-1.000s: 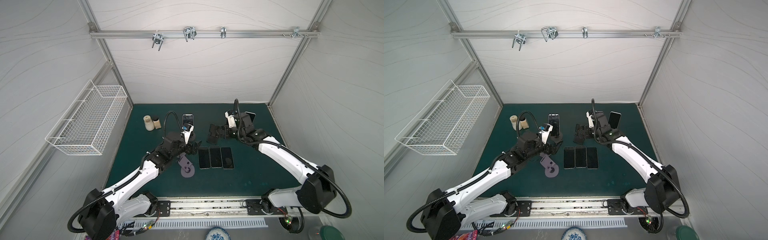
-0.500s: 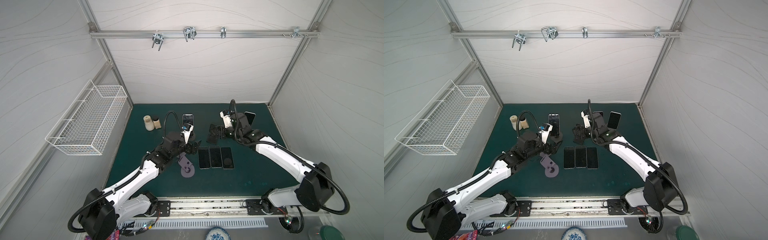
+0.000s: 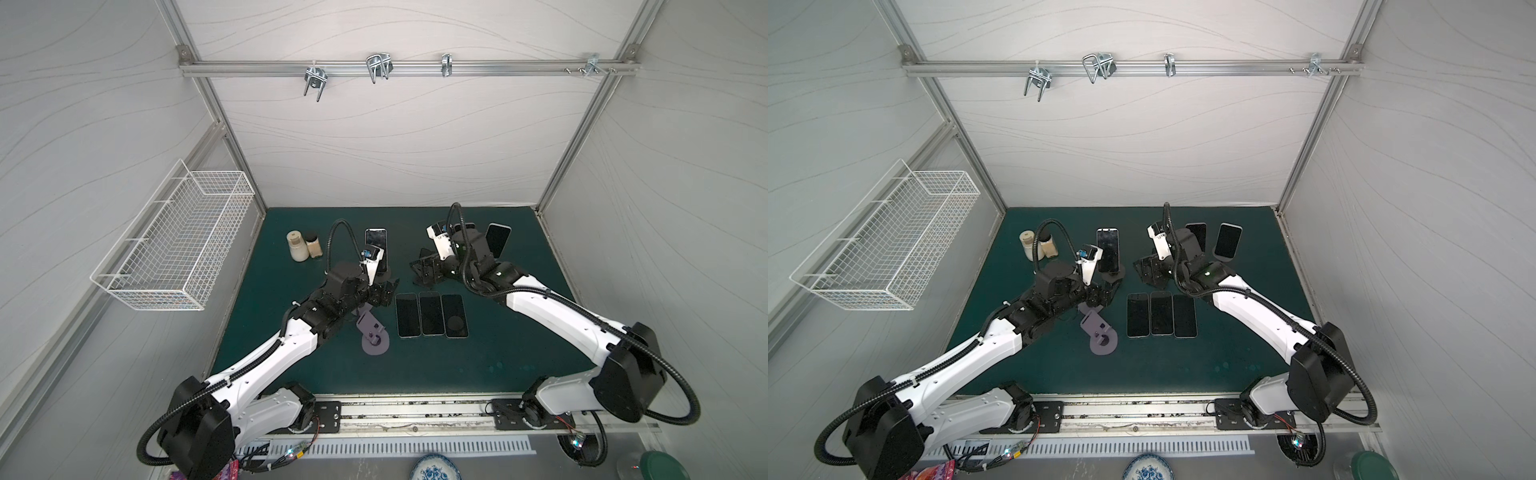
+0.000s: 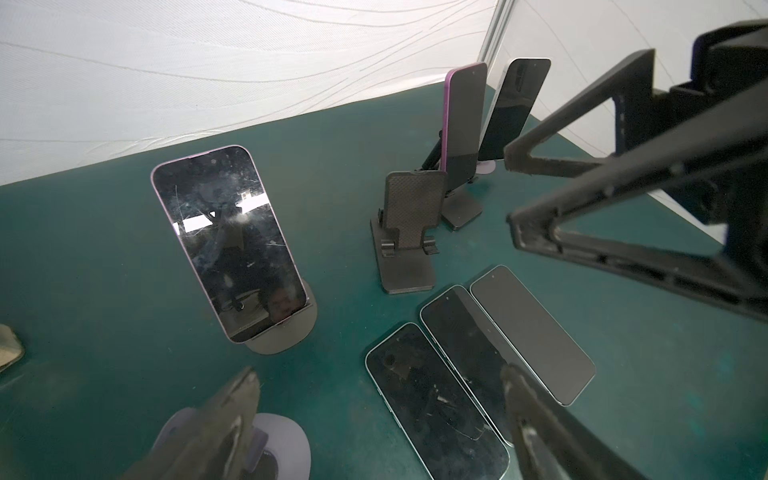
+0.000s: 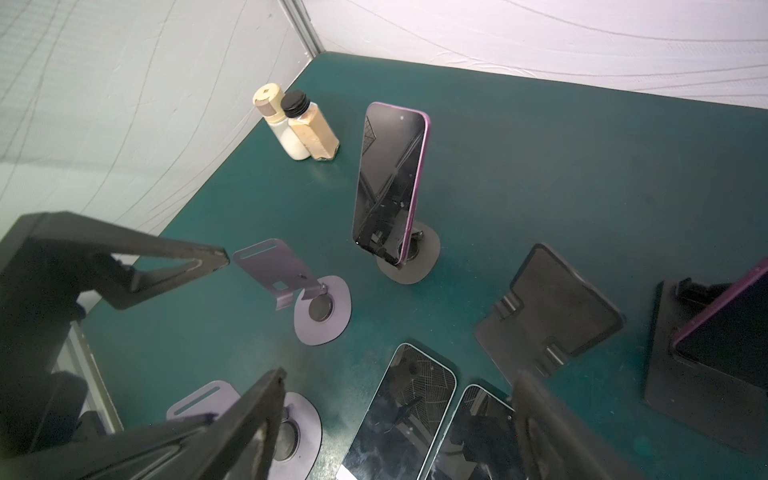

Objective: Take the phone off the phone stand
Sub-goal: 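Move the right gripper toward the pink phone while the left arm advances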

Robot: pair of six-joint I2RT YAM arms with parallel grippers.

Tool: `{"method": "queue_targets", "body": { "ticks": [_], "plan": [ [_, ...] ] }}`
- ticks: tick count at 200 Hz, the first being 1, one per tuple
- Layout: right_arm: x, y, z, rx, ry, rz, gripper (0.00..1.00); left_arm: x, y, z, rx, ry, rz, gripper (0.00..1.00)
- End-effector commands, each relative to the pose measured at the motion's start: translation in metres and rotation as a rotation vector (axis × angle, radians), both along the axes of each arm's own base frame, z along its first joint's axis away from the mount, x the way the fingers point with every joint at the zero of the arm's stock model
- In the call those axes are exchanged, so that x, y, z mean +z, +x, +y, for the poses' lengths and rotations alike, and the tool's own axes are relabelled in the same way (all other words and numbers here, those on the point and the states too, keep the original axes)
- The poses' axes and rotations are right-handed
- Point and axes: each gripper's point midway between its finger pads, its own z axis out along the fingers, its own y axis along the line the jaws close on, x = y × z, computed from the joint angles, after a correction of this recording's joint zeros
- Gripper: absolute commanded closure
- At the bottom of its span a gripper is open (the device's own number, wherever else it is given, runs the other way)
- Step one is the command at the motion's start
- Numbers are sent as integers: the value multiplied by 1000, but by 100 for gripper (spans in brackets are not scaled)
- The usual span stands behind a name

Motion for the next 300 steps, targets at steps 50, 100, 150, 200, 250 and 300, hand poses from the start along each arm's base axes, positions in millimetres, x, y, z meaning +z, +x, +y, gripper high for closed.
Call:
{"method": "queue_targets", "body": {
  "ticks": [50, 100, 150, 200, 250, 300],
  "plan": [
    [4, -3, 18, 46, -19, -49, 12, 20, 20, 13, 68, -18, -37, 8],
    [3, 2, 26, 48, -25, -45, 12, 25, 24, 25, 107, -23, -49, 8],
    [3, 12, 34, 37, -32, -56, 12, 26, 29, 33, 132, -28, -52, 8],
    [11, 25, 44, 31, -46, -57, 11, 38, 36, 47, 172, -17, -92, 7],
    [25, 35, 54, 42, -57, -69, 11, 57, 48, 54, 205, -6, -133, 6],
    [29, 42, 62, 34, -33, -55, 12, 51, 58, 56, 218, 22, -178, 5]
  ]
}}
